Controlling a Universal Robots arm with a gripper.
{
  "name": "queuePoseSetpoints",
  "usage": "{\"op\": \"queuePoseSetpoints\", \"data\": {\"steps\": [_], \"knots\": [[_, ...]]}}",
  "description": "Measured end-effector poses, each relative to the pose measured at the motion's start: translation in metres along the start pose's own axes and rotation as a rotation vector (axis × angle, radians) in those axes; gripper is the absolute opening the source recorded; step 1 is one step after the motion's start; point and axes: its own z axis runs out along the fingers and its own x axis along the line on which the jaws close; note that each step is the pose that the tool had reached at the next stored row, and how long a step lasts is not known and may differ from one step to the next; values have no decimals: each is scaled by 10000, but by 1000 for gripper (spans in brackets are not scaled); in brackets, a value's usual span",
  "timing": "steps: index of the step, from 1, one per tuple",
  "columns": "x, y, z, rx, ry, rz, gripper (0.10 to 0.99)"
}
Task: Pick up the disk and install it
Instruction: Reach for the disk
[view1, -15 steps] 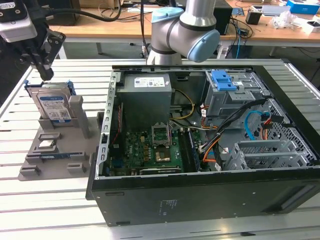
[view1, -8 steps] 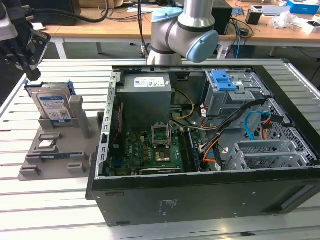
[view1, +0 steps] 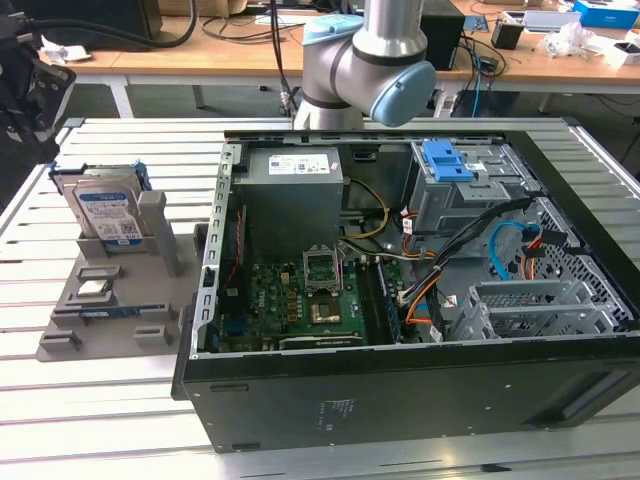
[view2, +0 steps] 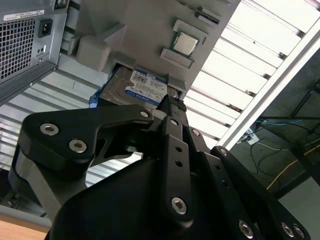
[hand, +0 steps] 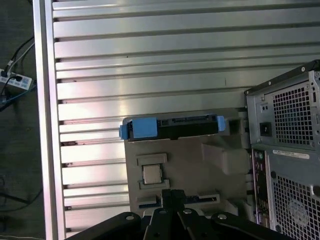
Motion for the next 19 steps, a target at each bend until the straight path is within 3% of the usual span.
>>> {"op": "queuePoseSetpoints", "data": {"steps": [6,19], "knots": [[166,-13,7,0,0,0,106],[183,-14,7,1,1,0,106]]}}
